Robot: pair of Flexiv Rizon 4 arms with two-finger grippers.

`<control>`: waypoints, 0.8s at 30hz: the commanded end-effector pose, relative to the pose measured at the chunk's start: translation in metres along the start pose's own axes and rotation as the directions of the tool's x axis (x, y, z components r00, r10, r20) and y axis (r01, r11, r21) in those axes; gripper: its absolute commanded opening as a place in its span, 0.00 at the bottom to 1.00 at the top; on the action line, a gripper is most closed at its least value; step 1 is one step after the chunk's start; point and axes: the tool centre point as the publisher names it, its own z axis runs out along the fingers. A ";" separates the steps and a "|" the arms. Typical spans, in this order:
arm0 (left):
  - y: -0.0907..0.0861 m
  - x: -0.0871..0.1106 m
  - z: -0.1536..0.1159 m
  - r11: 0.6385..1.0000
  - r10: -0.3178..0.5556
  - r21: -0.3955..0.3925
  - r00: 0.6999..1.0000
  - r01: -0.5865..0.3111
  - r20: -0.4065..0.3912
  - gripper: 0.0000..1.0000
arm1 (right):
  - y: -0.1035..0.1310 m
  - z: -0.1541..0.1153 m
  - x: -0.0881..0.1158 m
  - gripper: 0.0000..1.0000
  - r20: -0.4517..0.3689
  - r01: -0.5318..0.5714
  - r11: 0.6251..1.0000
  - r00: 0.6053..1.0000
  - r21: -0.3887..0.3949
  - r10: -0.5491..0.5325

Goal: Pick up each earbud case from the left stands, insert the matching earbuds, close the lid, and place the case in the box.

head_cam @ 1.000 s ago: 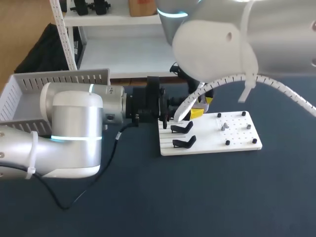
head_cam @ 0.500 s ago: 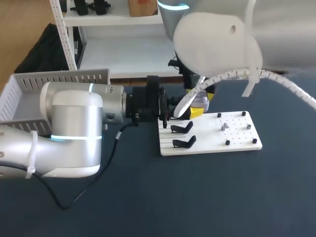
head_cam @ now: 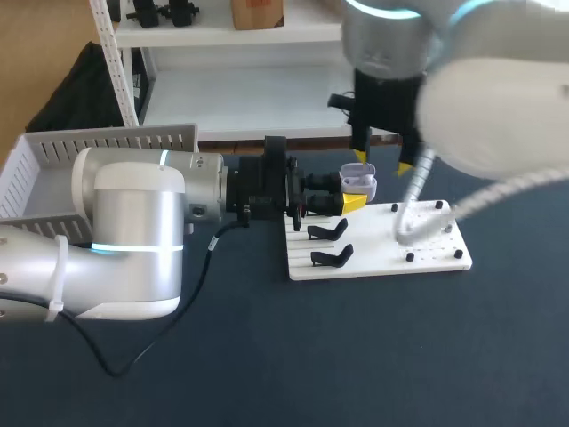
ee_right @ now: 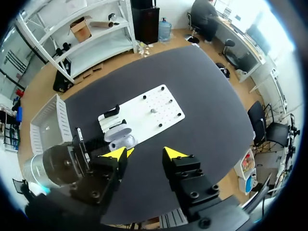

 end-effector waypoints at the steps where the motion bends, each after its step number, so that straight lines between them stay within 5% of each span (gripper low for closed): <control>1: 0.000 0.000 0.000 1.000 0.001 -0.003 1.000 -0.001 0.002 0.00 | -0.032 0.010 0.003 0.49 0.038 -0.021 0.983 0.999 -0.184 0.028; 12: 0.000 0.000 0.000 1.000 0.001 -0.003 1.000 -0.001 0.002 0.00 | -0.050 0.051 -0.005 0.60 -0.035 -0.054 0.967 0.998 -0.247 0.047; 16: 0.000 0.000 0.000 1.000 0.001 -0.003 1.000 -0.001 0.002 0.00 | -0.048 0.074 -0.005 0.50 -0.039 -0.039 0.971 0.999 -0.237 0.031; 24: 0.000 0.000 0.000 1.000 0.001 -0.003 1.000 -0.001 0.002 0.00 | -0.049 0.114 -0.005 0.53 -0.082 -0.024 0.970 0.997 -0.240 0.005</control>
